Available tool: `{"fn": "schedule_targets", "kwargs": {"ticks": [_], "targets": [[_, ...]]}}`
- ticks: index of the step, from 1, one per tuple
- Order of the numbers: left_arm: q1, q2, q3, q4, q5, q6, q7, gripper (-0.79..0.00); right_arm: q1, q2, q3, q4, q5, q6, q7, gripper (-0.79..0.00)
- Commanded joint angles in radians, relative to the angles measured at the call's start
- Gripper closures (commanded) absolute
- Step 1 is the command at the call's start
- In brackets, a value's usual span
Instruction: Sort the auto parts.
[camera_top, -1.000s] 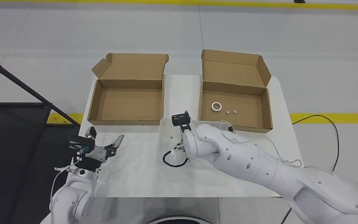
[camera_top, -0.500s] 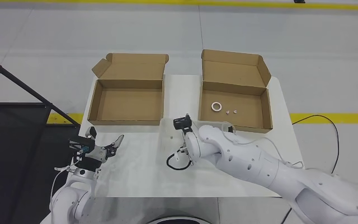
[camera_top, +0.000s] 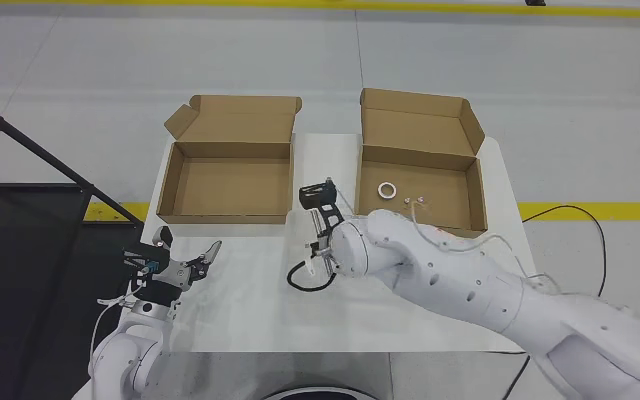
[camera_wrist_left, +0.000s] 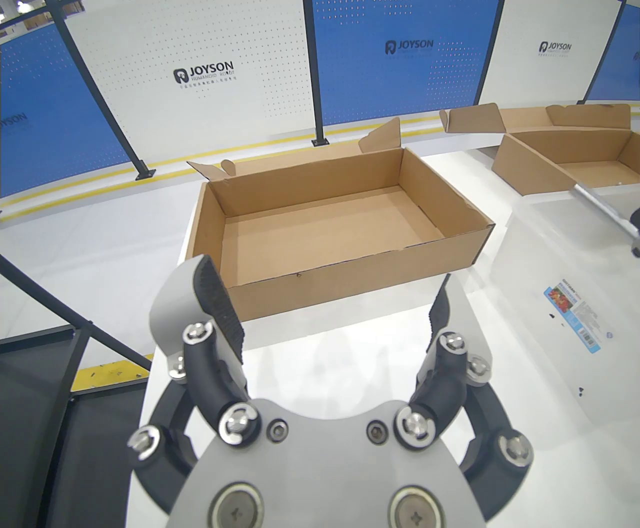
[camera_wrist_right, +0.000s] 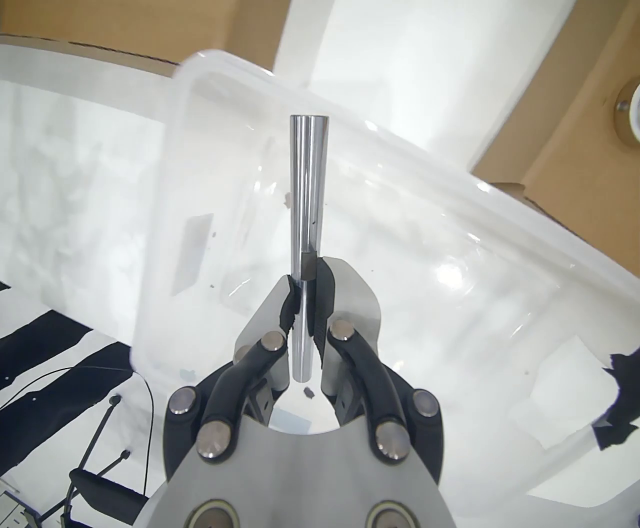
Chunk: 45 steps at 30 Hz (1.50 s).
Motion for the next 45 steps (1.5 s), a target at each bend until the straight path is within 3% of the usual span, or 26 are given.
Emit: {"fn": "schedule_targets", "kwargs": {"ticks": [1,10,29,36,42,45], "targets": [[0.000,0.000,0.000,0.000,0.000,0.000,0.000,-0.785,-0.001,0.009,0.037,-0.014,0.005,-0.027,-0.006,0.000],[0.000,0.000,0.000,0.000,0.000,0.000,0.000,-0.785,-0.023,0.000,0.155,0.043,0.106,-0.225,-0.102,0.000],[-0.016,-0.002,0.004,0.003,-0.001,0.007,-0.012,-0.785,-0.042,-0.012,0.157,0.070,0.105,-0.260,-0.147,0.000],[-0.019,-0.006,0.015,-0.002,0.001,0.019,-0.018,-0.785,-0.003,-0.103,0.125,0.224,0.172,-0.350,-0.273,0.000],[0.010,-0.011,0.018,-0.017,-0.012,0.021,0.004,-0.785,0.039,-0.217,0.089,0.433,0.282,-0.452,-0.385,0.000],[0.023,-0.013,0.020,-0.025,-0.023,0.017,0.018,-0.785,0.059,-0.283,0.056,0.530,0.303,-0.442,-0.437,0.000]]}}
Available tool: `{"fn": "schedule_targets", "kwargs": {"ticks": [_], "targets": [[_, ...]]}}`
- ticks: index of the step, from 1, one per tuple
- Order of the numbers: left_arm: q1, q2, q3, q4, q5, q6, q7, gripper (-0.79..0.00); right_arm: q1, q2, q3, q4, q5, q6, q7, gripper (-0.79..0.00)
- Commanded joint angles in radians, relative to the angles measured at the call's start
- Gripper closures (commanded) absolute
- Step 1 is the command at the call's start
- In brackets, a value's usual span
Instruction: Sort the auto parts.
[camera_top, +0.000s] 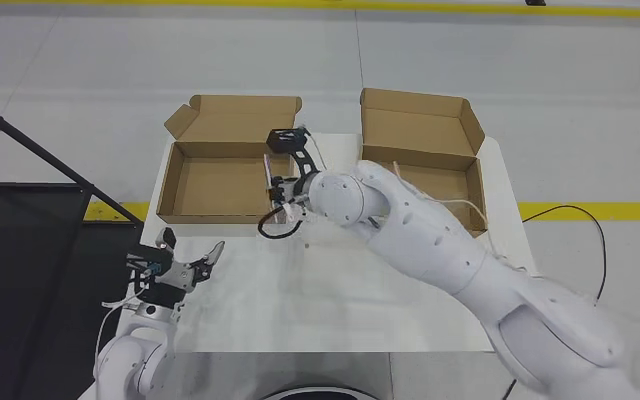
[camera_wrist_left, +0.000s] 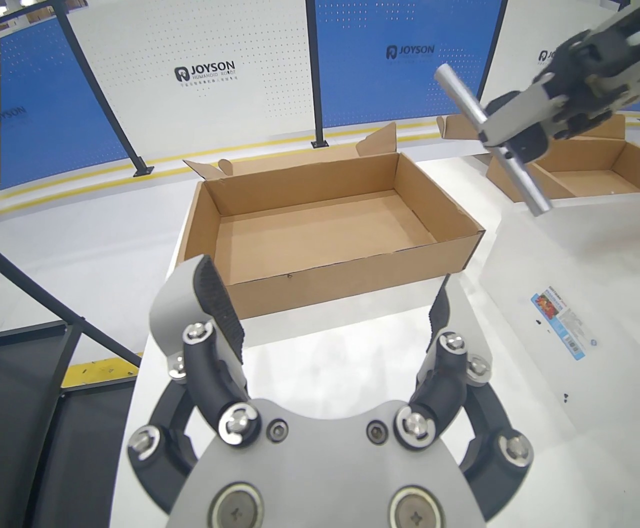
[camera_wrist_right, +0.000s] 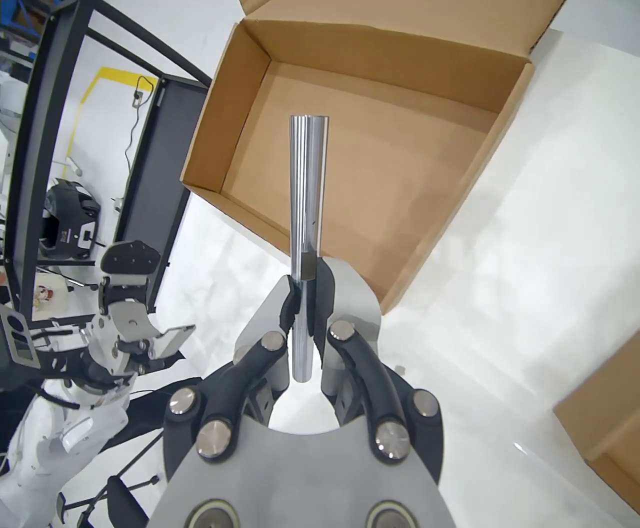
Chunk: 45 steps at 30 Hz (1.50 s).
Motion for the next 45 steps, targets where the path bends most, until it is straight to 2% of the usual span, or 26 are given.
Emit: {"fn": "schedule_targets", "kwargs": {"ticks": [1,10,19,24,38,41,45], "targets": [[0.009,-0.001,0.002,-0.005,-0.006,-0.004,0.009,-0.785,0.010,-0.050,-0.020,0.073,0.021,0.003,-0.036,0.000],[0.030,-0.004,0.018,-0.014,0.021,-0.034,0.036,-0.785,0.031,-0.231,-0.050,0.358,0.103,0.005,-0.168,0.000],[0.028,-0.008,0.037,-0.016,0.047,-0.037,0.035,-0.785,0.028,-0.351,-0.038,0.571,0.132,0.005,-0.265,0.000],[0.026,-0.011,0.048,-0.019,0.061,-0.024,0.028,-0.785,0.026,-0.397,-0.025,0.666,0.134,-0.018,-0.297,0.000],[0.019,-0.021,0.073,-0.016,0.071,0.030,0.015,-0.785,0.045,-0.484,-0.008,0.837,0.093,-0.089,-0.234,0.000],[0.017,-0.022,0.075,-0.014,0.072,0.034,0.014,-0.785,0.047,-0.496,-0.002,0.862,0.085,-0.099,-0.222,-0.108],[0.014,-0.024,0.077,-0.012,0.074,0.034,0.011,-0.785,0.050,-0.510,0.007,0.888,0.077,-0.109,-0.211,-0.191]]}}
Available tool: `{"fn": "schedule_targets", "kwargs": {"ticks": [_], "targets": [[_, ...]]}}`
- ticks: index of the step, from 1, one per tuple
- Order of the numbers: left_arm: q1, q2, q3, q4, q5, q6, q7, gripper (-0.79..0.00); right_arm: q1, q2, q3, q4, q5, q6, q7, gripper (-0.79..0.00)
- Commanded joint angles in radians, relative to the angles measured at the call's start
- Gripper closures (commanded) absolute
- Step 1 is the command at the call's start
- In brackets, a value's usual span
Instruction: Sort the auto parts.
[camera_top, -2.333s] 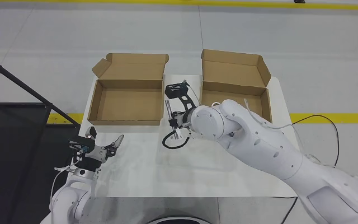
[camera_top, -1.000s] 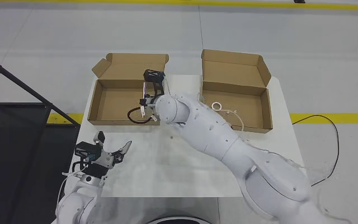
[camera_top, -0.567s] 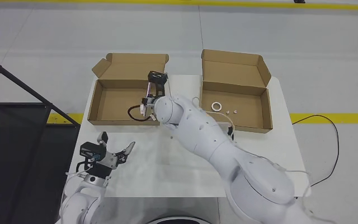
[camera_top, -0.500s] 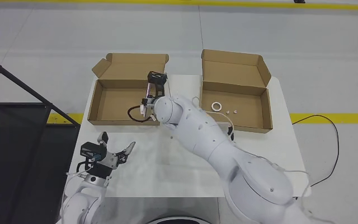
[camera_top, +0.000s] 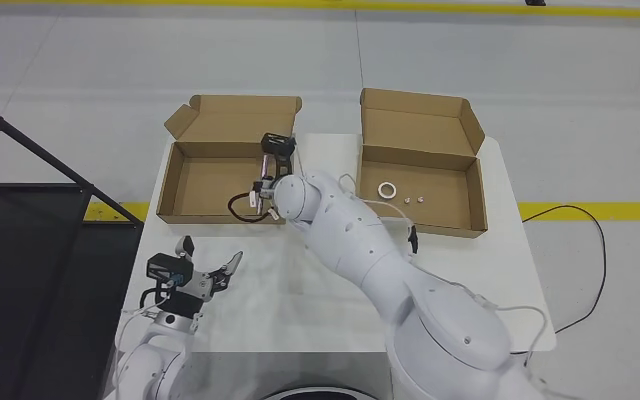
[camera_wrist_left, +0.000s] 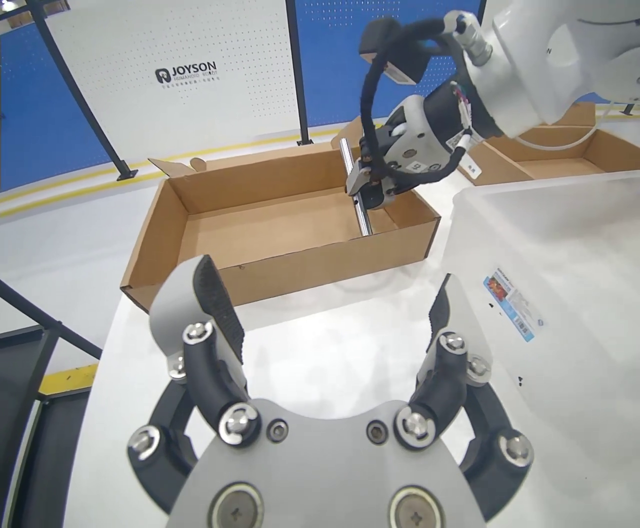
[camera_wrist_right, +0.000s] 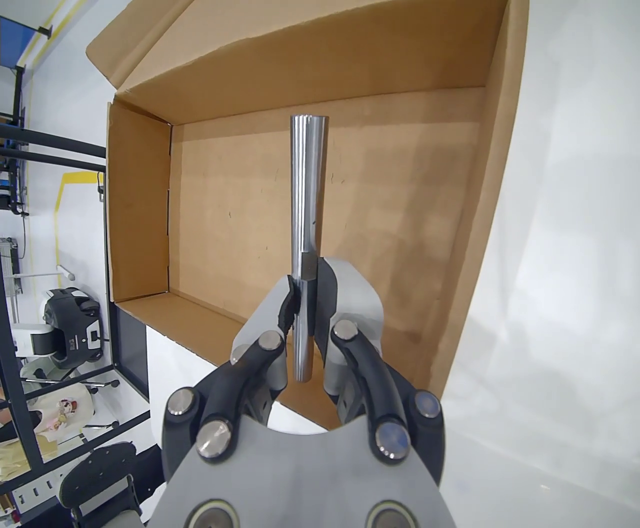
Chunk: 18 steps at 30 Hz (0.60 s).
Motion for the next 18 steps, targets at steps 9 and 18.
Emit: {"fn": "schedule_targets", "kwargs": {"ticks": [9,18], "targets": [[-0.006,-0.003,-0.004,0.006,-0.002,-0.011,-0.004,-0.785,0.008,-0.022,0.029,0.046,-0.014,-0.017,0.015,-0.203],[-0.011,-0.004,-0.018,0.011,-0.002,-0.015,-0.006,-0.785,0.048,-0.013,0.057,0.063,-0.039,-0.208,0.040,-0.533]]}}
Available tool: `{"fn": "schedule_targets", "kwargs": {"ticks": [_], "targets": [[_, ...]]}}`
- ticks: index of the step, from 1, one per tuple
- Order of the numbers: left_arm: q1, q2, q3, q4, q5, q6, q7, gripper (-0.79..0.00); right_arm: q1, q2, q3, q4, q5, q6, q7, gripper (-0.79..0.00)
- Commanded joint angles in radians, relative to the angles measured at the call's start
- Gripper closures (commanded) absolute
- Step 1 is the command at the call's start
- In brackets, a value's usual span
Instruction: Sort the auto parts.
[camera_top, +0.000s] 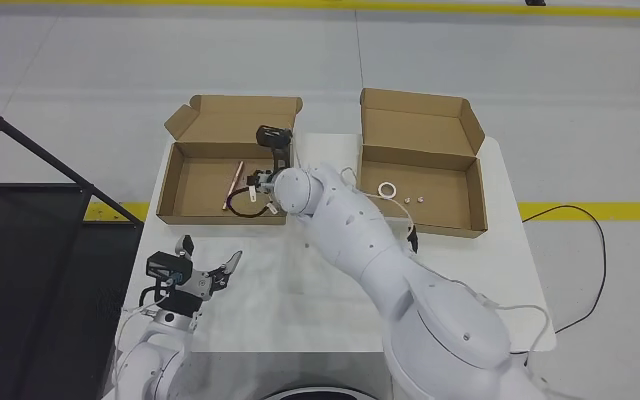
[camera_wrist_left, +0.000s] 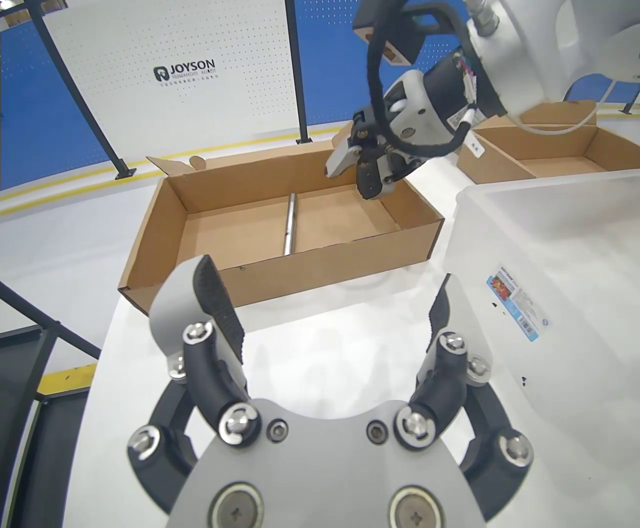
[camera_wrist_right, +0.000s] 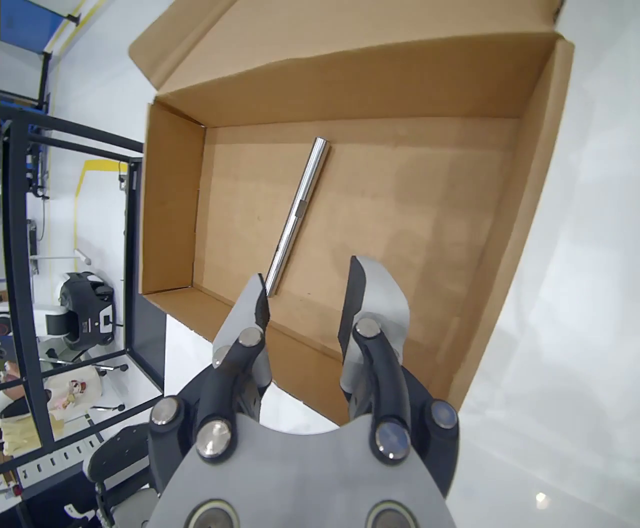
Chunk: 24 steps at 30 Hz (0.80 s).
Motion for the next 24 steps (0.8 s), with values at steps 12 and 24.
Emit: {"fn": "schedule_targets", "kwargs": {"ticks": [12,24], "targets": [[-0.014,-0.001,-0.046,0.007,-0.017,0.001,-0.013,-0.785,0.064,0.073,0.040,0.006,-0.061,-0.576,0.112,-0.690],[-0.014,-0.001,-0.046,0.007,-0.017,0.001,-0.013,-0.785,0.060,0.154,0.079,-0.107,-0.134,-0.865,0.120,-0.767]]}}
